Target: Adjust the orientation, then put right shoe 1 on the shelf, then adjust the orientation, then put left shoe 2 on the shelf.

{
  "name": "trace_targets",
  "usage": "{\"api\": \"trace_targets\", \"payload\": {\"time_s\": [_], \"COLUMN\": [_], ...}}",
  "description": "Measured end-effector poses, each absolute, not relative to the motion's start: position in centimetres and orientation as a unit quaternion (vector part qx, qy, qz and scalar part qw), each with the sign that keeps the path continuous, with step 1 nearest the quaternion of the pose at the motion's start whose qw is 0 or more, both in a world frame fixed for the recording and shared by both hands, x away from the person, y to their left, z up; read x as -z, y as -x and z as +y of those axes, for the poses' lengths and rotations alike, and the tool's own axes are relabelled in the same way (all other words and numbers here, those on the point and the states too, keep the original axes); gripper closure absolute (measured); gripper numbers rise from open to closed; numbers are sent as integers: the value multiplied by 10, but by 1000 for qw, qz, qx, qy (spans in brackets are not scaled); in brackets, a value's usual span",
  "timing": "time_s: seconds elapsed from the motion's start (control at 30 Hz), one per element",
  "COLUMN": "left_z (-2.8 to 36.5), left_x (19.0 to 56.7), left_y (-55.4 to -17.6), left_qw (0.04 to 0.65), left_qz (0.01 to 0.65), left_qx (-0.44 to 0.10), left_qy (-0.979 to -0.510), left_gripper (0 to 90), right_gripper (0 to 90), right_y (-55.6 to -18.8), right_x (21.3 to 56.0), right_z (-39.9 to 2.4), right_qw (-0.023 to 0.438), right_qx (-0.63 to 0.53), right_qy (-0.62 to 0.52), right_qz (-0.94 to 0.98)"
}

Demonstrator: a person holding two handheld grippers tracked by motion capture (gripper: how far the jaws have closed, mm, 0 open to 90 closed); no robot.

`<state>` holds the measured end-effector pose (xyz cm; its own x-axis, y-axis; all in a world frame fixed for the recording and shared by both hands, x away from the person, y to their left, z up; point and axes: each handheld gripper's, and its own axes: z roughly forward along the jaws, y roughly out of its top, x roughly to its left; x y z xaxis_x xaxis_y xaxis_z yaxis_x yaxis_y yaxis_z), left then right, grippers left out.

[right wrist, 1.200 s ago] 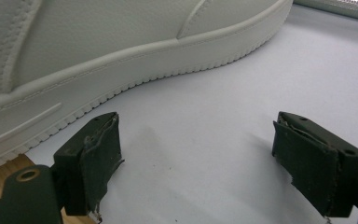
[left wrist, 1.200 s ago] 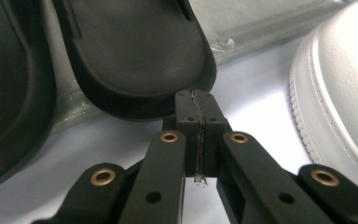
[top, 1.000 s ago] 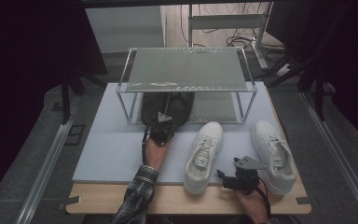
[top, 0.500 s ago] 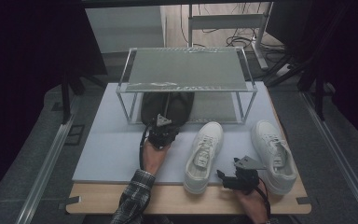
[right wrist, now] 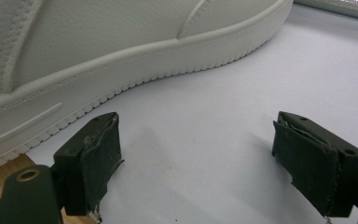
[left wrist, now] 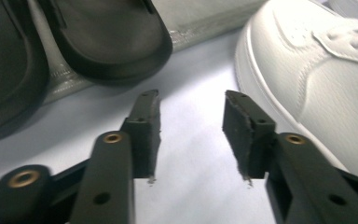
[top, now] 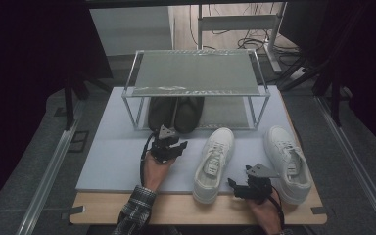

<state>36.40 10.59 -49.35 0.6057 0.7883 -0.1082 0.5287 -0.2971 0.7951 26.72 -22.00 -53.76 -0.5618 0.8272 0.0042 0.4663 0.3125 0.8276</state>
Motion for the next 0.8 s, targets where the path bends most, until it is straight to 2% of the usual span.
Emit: {"api": "trace_targets", "payload": {"time_s": [0.07,0.17,0.8], "left_z": [108,111,136], "left_x": [495,497,514], "left_y": [-359,-354,-323], "left_qw": [415,414,408], "left_qz": [413,414,421], "left_qx": [-157,-157,-147], "left_qy": [-795,-795,-797], "left_gripper": [480,449,288], "right_gripper": [155,155,155], "right_y": [-267,-267,-267], "right_x": [538,538,538], "right_z": [-220,-220,-220], "right_qw": [217,218,218], "right_qx": [-415,-414,-414], "right_qy": [-414,-414,-413], "right_qz": [780,781,781]}}
